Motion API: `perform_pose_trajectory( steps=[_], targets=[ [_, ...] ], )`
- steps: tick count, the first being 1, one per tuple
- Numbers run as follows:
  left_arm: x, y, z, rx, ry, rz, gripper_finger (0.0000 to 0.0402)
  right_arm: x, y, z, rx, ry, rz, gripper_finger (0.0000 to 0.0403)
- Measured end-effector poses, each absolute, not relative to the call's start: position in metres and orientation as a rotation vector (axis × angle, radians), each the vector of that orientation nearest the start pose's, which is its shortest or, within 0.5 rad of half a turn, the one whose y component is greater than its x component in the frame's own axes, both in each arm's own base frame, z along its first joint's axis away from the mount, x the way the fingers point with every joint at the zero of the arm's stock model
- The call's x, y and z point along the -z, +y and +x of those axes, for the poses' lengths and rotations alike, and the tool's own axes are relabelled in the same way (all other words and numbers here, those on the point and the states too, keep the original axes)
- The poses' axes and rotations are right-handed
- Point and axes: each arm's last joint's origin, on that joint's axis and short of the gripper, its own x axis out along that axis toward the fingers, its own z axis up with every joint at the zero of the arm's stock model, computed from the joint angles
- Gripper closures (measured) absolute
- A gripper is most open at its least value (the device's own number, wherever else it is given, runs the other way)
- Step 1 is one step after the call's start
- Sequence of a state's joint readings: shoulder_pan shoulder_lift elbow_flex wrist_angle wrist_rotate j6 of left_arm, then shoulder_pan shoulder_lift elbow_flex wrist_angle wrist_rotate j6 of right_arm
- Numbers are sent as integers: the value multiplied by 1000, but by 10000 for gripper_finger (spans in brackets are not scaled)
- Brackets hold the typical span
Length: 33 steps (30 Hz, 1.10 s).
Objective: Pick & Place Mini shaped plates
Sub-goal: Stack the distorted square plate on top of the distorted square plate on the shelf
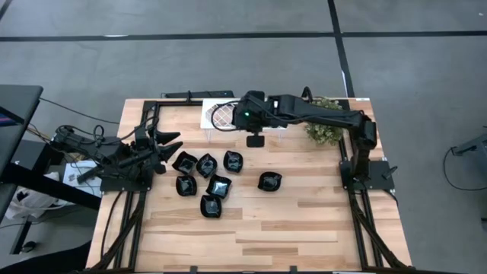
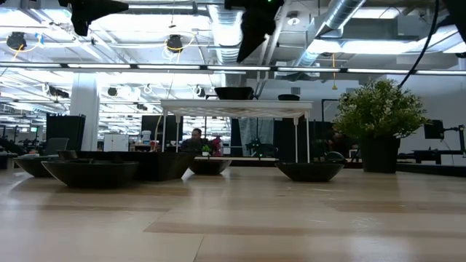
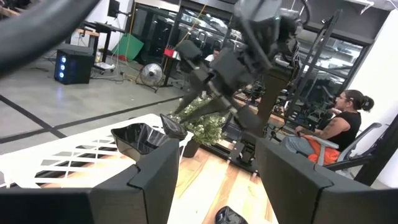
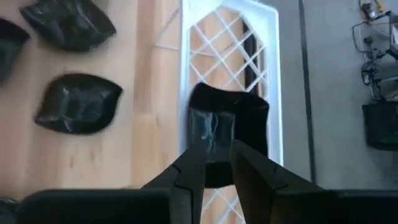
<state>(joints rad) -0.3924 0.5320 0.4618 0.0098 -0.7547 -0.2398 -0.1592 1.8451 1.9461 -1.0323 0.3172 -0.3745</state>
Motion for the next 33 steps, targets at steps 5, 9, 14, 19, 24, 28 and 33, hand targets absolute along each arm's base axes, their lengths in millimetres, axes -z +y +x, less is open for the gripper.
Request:
perform_pose_trajectory(
  steps=[5, 9, 14, 19, 24, 28, 33],
  targets=[
    [-275, -31, 128, -366, 5, -206, 187, -379, -47, 359, 236, 1043, -352, 331],
    [-276, -31, 128, -365, -2, -211, 187, -384, -27, 346, 161, 1073, -268, 331],
    [-276, -31, 127, -364, -8, -214, 187, -387, -1, 337, 64, 1093, -181, 331],
    [-276, -31, 127, -364, -8, -215, 187, -380, 23, 331, 1, 1162, -175, 331],
    [-276, -31, 127, -364, -9, -215, 187, -350, 41, 322, -25, 1274, -178, 331],
    [-277, -31, 127, -364, -11, -217, 187, -323, 46, 308, 19, 1314, -121, 331],
    [-277, -31, 127, -363, -18, -224, 187, -303, 48, 287, 59, 1182, -26, 331]
  ],
)
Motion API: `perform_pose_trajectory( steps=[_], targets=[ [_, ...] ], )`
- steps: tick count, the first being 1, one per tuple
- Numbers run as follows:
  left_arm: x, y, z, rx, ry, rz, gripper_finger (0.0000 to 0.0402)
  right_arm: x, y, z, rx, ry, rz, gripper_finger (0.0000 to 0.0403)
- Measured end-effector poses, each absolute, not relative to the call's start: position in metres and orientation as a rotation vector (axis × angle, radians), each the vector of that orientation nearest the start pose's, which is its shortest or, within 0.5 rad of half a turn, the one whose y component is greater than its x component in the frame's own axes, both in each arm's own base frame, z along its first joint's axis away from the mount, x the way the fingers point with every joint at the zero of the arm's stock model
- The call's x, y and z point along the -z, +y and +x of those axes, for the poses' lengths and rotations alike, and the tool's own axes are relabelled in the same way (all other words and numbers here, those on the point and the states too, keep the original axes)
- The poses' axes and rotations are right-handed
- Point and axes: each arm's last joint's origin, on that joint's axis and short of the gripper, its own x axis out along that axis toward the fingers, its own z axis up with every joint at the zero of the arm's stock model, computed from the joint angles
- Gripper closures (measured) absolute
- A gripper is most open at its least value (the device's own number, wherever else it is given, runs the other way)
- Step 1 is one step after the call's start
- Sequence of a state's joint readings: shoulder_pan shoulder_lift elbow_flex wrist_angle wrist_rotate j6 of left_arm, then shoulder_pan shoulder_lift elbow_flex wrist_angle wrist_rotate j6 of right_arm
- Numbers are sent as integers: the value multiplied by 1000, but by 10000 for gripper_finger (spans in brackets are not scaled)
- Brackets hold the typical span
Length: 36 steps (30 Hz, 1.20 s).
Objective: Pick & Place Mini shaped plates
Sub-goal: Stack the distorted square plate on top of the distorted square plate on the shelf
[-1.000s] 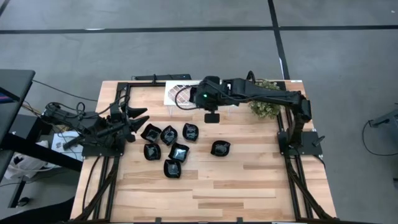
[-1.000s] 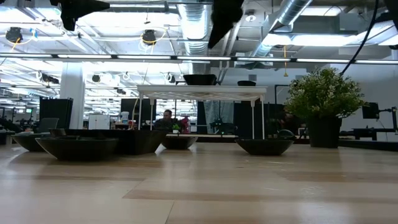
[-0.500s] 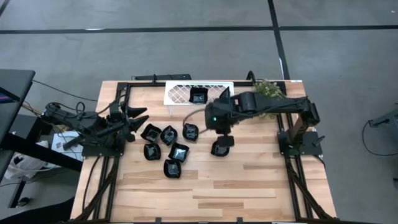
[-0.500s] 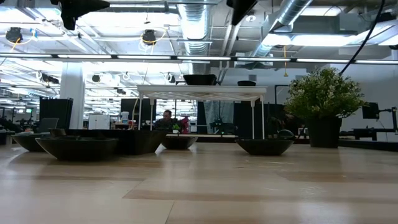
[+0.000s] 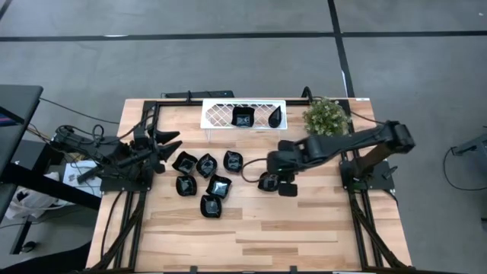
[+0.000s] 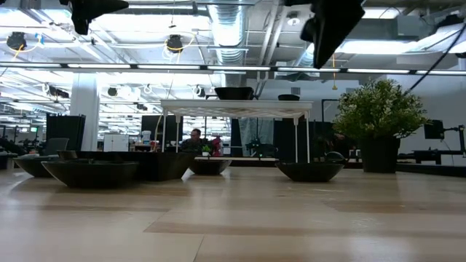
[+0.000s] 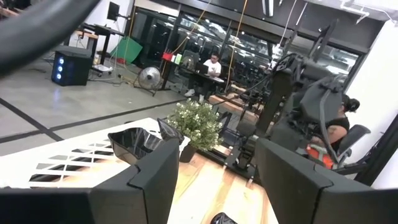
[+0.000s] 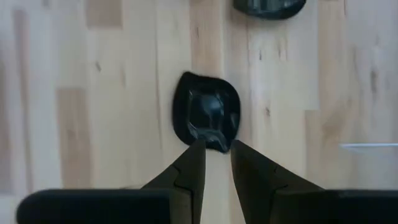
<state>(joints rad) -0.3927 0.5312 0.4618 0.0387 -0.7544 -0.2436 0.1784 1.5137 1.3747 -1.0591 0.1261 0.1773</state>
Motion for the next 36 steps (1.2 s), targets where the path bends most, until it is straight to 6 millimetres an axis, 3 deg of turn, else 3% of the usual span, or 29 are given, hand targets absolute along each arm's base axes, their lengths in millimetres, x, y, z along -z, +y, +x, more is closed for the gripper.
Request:
perform_pose_trajectory(
  steps=[7, 16, 25, 30, 36],
  targets=[
    [-280, -31, 128, -359, -48, -244, 187, -290, 40, 247, 120, 1005, 101, 331],
    [-284, -37, 138, -310, -88, -269, 187, -285, 26, 203, 236, 745, 143, 332],
    [-295, -55, 180, -290, 15, -162, 187, -283, 10, 162, 256, 447, 247, 352],
    [-303, -65, 207, -296, 166, -57, 187, -276, 6, 142, 247, 335, 274, 364],
    [-298, -56, 229, -249, 401, -100, 187, -261, 4, 122, 247, 287, 329, 372]
  ],
)
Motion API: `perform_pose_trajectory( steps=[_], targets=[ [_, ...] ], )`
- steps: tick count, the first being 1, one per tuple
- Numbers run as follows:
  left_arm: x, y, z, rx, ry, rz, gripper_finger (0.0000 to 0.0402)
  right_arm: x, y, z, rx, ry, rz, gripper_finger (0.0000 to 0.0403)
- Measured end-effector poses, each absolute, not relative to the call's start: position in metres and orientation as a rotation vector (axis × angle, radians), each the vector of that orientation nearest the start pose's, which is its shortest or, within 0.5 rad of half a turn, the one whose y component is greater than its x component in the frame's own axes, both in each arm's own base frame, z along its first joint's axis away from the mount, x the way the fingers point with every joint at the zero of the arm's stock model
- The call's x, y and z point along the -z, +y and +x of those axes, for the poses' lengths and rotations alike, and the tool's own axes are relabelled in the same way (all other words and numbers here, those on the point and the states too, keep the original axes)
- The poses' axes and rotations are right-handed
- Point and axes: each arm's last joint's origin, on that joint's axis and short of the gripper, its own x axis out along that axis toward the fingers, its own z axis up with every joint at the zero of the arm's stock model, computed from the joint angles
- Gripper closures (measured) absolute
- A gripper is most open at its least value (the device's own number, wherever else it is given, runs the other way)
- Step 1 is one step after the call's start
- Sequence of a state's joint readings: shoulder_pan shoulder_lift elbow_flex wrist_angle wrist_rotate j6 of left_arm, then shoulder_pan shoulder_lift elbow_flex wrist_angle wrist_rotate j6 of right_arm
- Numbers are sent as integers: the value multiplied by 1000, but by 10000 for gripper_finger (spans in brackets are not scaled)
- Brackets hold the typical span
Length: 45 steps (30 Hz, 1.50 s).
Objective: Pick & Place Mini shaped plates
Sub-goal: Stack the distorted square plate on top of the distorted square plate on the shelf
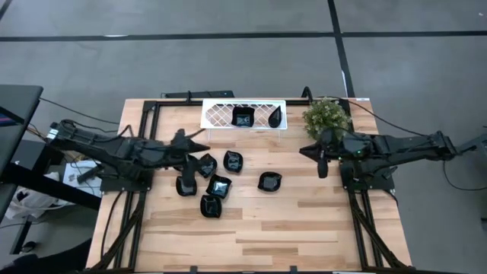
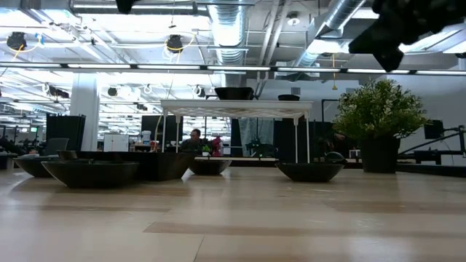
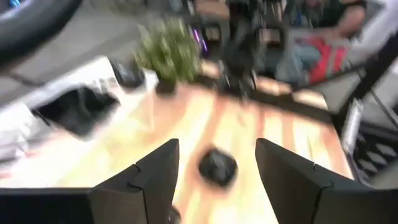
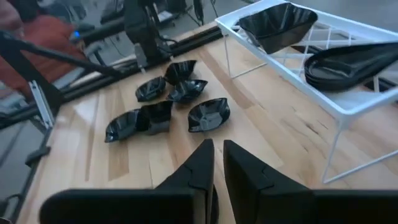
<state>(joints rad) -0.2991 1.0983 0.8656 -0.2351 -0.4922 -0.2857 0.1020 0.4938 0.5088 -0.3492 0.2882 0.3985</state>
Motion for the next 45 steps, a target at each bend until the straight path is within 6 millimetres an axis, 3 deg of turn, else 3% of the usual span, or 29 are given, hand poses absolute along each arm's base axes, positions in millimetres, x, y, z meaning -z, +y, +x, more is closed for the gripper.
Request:
perform_pose_trajectory(
  steps=[6, 12, 21, 30, 45],
  targets=[
    [-283, -36, 230, -210, 628, -232, 187, -249, 4, 113, 227, 201, 388, 369],
    [-265, -17, 214, -364, 861, -322, 187, -235, 4, 112, 227, 173, 425, 373],
    [-240, -2, 200, -443, 1005, -562, 187, -232, 3, 113, 256, 183, 418, 371],
    [-200, 15, 171, -666, 1206, -809, 187, -232, 3, 113, 257, 182, 418, 373],
    [-197, 19, 167, -713, 1163, -777, 187, -232, 3, 113, 281, 177, 414, 376]
  ],
)
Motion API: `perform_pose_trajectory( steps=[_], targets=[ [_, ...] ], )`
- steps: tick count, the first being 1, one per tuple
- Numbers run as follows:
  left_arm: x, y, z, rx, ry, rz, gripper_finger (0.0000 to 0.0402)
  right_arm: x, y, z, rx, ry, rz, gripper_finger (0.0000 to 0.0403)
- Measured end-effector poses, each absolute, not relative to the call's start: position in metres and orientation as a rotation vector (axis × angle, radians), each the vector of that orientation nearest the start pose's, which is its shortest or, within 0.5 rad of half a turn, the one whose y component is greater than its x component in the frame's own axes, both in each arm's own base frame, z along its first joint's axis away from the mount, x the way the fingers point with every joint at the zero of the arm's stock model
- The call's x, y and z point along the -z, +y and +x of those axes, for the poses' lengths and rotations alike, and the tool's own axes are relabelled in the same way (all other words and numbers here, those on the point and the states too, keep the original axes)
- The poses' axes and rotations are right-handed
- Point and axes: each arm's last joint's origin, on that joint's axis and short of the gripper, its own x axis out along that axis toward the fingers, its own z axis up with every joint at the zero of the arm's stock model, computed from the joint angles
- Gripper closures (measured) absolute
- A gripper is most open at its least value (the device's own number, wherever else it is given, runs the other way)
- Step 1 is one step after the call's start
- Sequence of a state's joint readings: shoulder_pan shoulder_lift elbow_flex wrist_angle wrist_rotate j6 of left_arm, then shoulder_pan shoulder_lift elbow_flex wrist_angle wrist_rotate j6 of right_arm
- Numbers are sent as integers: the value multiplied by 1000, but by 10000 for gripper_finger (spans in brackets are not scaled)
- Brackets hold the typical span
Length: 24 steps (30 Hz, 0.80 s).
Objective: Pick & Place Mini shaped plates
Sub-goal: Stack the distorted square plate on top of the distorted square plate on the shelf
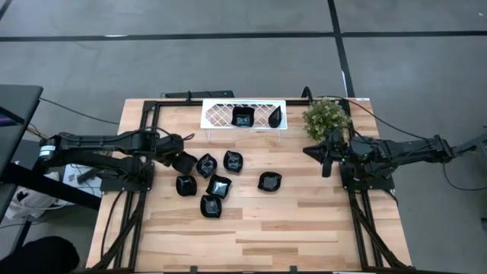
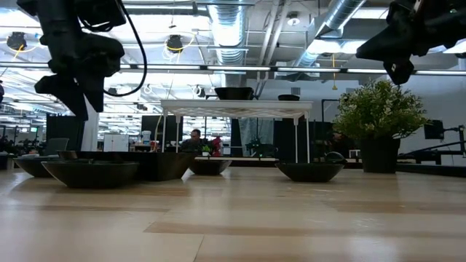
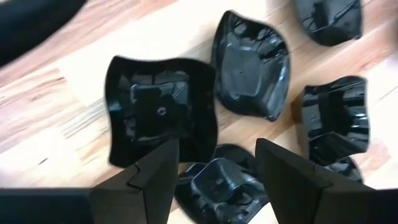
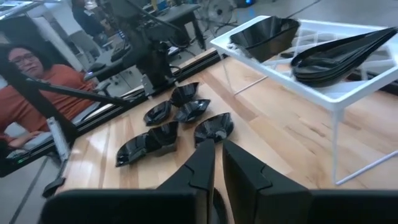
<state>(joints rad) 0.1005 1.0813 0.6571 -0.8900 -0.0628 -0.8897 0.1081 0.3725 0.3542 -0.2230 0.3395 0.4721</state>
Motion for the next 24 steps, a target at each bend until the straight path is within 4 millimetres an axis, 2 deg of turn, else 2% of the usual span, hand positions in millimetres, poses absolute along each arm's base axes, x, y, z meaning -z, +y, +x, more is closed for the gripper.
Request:
perform_pose_trajectory(
  steps=[8, 11, 24],
  targets=[
    [-201, 12, 182, -609, 1041, -792, 187, -233, 2, 113, 315, 167, 409, 376],
    [-200, 8, 184, -590, 1043, -781, 187, -233, 2, 113, 315, 167, 409, 376],
    [-180, 3, 192, -702, 1117, -840, 187, -233, 1, 112, 327, 163, 413, 374]
  ],
)
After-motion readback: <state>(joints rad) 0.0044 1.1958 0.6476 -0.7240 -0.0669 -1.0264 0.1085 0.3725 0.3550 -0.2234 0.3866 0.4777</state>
